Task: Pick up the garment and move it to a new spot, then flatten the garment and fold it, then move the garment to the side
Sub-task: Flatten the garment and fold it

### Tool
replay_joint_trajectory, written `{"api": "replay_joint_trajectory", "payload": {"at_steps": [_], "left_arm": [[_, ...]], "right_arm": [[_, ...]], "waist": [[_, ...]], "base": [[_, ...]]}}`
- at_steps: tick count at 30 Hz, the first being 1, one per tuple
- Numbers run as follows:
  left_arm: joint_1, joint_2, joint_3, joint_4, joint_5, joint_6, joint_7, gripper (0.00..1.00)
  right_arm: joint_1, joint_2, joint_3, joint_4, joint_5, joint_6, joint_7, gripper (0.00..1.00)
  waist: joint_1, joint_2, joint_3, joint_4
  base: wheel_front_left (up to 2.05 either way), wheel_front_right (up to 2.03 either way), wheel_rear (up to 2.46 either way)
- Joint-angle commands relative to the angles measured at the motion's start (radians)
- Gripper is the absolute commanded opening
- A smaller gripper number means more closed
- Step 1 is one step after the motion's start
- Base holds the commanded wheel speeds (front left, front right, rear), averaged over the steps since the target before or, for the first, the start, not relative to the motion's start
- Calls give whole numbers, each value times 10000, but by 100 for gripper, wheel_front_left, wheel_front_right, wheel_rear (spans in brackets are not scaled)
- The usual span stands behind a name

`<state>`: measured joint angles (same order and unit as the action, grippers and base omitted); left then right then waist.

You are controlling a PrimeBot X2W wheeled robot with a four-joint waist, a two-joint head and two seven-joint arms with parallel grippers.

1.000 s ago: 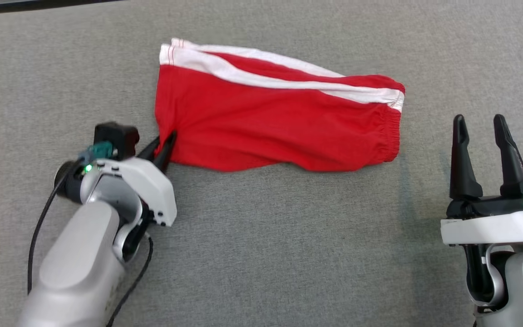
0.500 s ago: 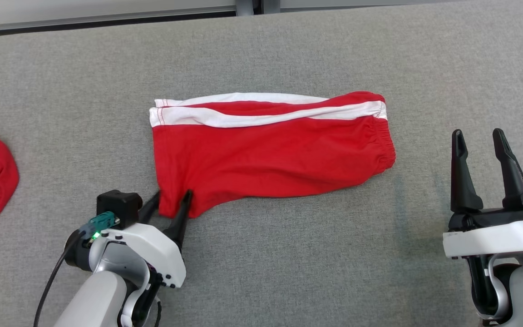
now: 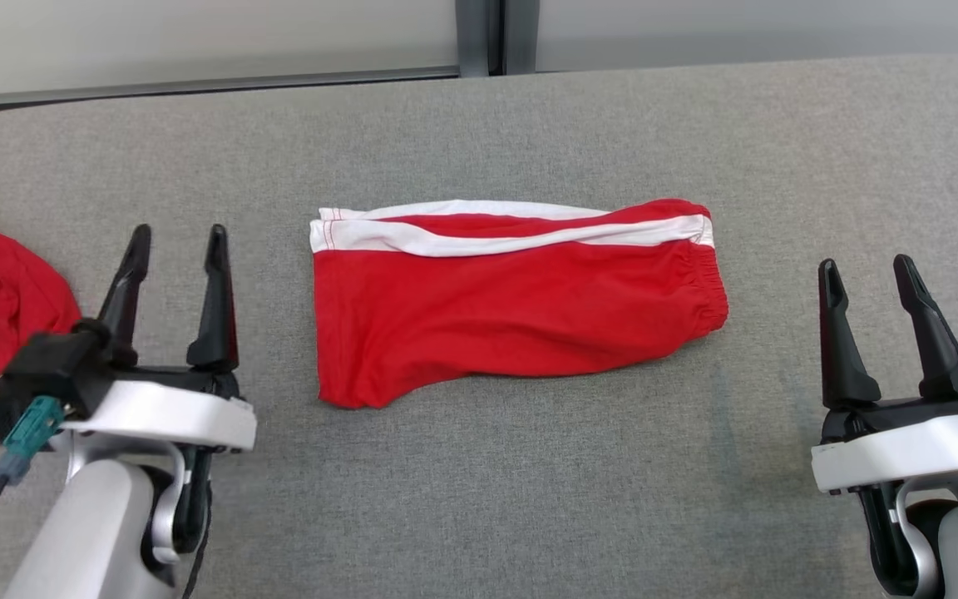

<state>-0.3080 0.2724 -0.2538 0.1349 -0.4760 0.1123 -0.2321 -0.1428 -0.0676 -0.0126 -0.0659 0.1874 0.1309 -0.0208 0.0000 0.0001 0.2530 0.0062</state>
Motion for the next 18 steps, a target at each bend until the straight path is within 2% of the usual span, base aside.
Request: {"api": "replay_joint_trajectory", "payload": {"at_steps": [1,8,14,18], "left_arm": [[229,136,135,-90,33,-32,-87,100],[1162,504,331,-616,143,178,-130,100],[1590,584,288,-1244,191,420,130,100],[1587,643,257,-1381,164,420,185,100]], "right_arm": [[114,-64,32,-32,79,-4,79,100],[415,-116,14,-88,214,-4,303,100],[550,-118,-51,-219,215,-4,416,100],[555,-117,-112,-272,151,-4,469,100]], "waist": [[0,-1,-133,3],[0,-1,-397,-9],[0,-1,-418,43],[0,-1,-413,82]], "base": [[0,0,0],[0,0,0],[0,0,0],[0,0,0]]}}
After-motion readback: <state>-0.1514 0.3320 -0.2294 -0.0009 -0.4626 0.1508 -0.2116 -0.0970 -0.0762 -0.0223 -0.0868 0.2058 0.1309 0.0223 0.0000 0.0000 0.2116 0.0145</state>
